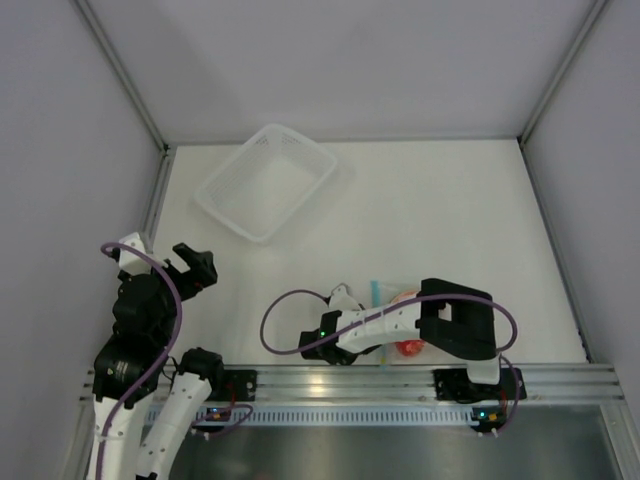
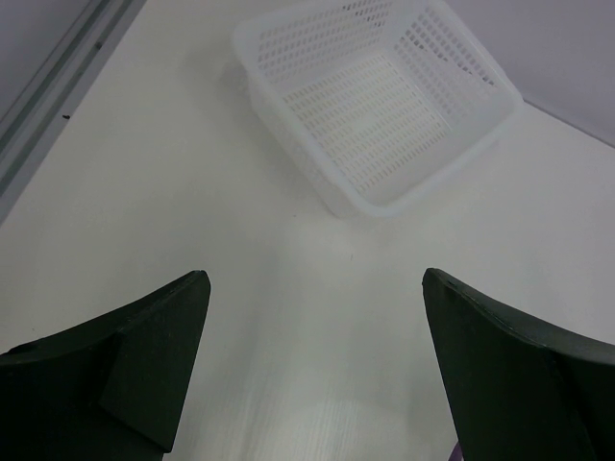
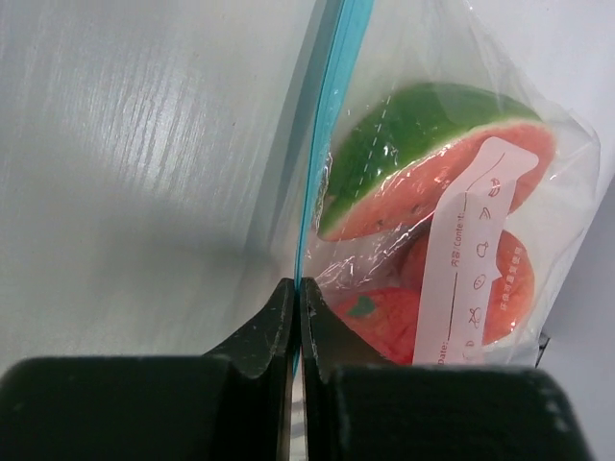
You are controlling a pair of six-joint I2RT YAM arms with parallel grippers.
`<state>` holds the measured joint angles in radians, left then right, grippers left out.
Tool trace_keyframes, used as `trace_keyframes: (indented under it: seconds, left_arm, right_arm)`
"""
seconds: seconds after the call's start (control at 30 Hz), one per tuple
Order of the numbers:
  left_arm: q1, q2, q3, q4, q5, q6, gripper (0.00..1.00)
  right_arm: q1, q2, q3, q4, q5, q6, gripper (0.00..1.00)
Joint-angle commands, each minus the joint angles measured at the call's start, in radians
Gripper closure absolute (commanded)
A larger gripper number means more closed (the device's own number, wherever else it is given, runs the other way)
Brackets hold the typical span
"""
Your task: Open the zip-top bag and remove the fake food
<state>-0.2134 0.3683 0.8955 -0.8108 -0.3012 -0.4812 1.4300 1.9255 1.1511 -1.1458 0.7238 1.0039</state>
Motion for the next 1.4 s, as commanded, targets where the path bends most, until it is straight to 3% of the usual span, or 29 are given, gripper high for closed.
trace_keyframes:
  seconds: [0.0,0.2,0.4,0.5,0.57,0.63,0.77,0.87,0.93,0.97,1.1,1.27,1.37]
  left_arm:
    - [-0.004,-0.015,-0.003,0.052,-0.003,-0.007,0.02]
    - [-0.004,-0.005,0.003,0.053,0.033,0.006,0.02]
    - [-0.004,0.034,0.039,0.074,0.135,0.026,0.02]
    - [-0.004,0.060,0.027,0.152,0.307,0.030,0.02]
    - [-0.004,0.086,0.010,0.212,0.498,0.014,0.02]
    - [-0.004,0.109,-0.023,0.333,0.668,-0.003,0.02]
    - [-0.004,0.144,-0.113,0.605,0.880,-0.088,0.02]
    - [-0.004,0.170,-0.237,0.949,1.029,-0.201,0.02]
    - [-0.009,0.204,-0.282,1.088,1.070,-0.223,0.02]
    - [-0.035,0.214,-0.312,1.169,1.068,-0.199,0.02]
    - [-0.184,0.282,-0.319,1.208,1.011,-0.028,0.02]
    - [-0.435,0.431,-0.261,1.210,1.011,0.151,0.02]
    - [-0.498,0.472,-0.231,1.210,1.048,0.214,0.02]
  right_arm:
    - [-0.008,-0.052,0.006,-0.023,0.054,0.039,1.00]
    - [-0.002,-0.173,0.016,-0.017,0.066,-0.002,1.00]
    - [0.003,-0.402,-0.004,0.115,0.003,-0.204,1.00]
    - [0.003,-0.493,0.001,0.146,-0.038,-0.330,1.00]
    - [0.001,-0.542,0.015,0.146,-0.056,-0.370,1.00]
    - [0.001,-0.572,0.025,0.143,-0.078,-0.428,1.00]
    - [0.000,-0.660,0.053,0.143,-0.145,-0.525,1.00]
    - [-0.002,-0.718,0.073,0.135,-0.207,-0.599,1.00]
    - [-0.003,-0.746,0.082,0.127,-0.233,-0.637,1.00]
    - [-0.005,-0.772,0.090,0.123,-0.242,-0.651,1.00]
    - [-0.006,-0.833,0.111,0.118,-0.280,-0.717,1.00]
    - [-0.008,-0.888,0.136,0.120,-0.325,-0.757,1.00]
    - [-0.008,-0.905,0.147,0.112,-0.345,-0.783,1.00]
